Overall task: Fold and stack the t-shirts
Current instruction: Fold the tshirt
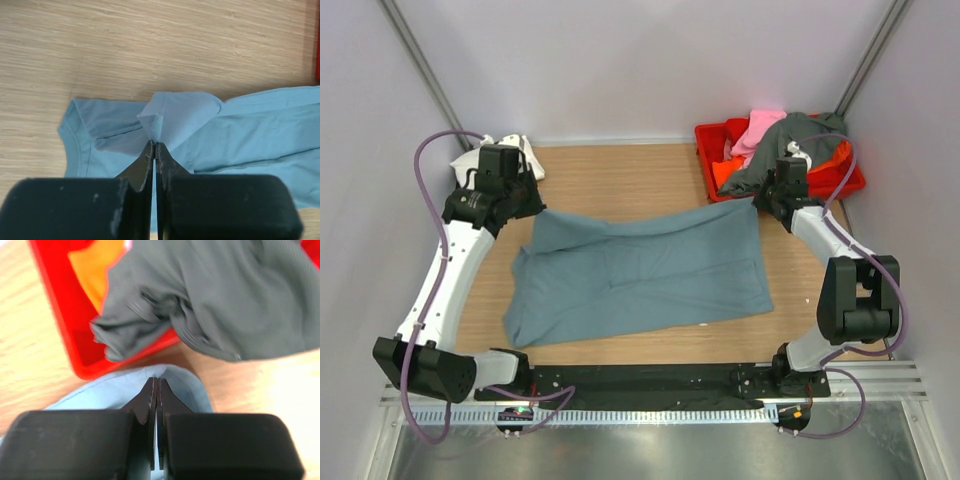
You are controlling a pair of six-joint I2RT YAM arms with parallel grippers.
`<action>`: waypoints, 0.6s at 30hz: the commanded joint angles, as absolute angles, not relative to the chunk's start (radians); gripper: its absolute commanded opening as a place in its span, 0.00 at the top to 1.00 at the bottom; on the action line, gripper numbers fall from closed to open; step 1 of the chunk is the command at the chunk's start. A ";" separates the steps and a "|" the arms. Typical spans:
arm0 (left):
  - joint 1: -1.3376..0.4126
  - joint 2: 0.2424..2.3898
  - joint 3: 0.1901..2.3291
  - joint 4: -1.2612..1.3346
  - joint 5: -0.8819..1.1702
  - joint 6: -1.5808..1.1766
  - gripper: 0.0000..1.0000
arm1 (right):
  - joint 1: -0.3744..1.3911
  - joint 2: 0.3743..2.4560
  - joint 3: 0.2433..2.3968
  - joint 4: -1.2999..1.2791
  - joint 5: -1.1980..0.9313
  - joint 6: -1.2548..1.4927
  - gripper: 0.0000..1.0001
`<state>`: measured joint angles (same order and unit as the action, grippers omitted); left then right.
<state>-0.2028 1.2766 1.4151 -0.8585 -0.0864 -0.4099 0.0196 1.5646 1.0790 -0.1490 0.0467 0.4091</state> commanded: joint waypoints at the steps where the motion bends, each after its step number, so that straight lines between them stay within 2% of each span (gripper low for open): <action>1: -0.203 1.259 1.471 -0.882 -0.069 -0.399 1.00 | 0.014 1.516 1.049 -0.138 0.087 0.396 0.98; 12: -0.204 1.106 1.410 -1.110 -0.101 -0.411 1.00 | -0.049 1.488 0.965 -0.123 0.123 0.459 0.99; 18: -0.204 1.025 1.295 -1.160 -0.074 -0.442 1.00 | -0.052 1.468 0.928 -0.126 0.112 0.468 0.98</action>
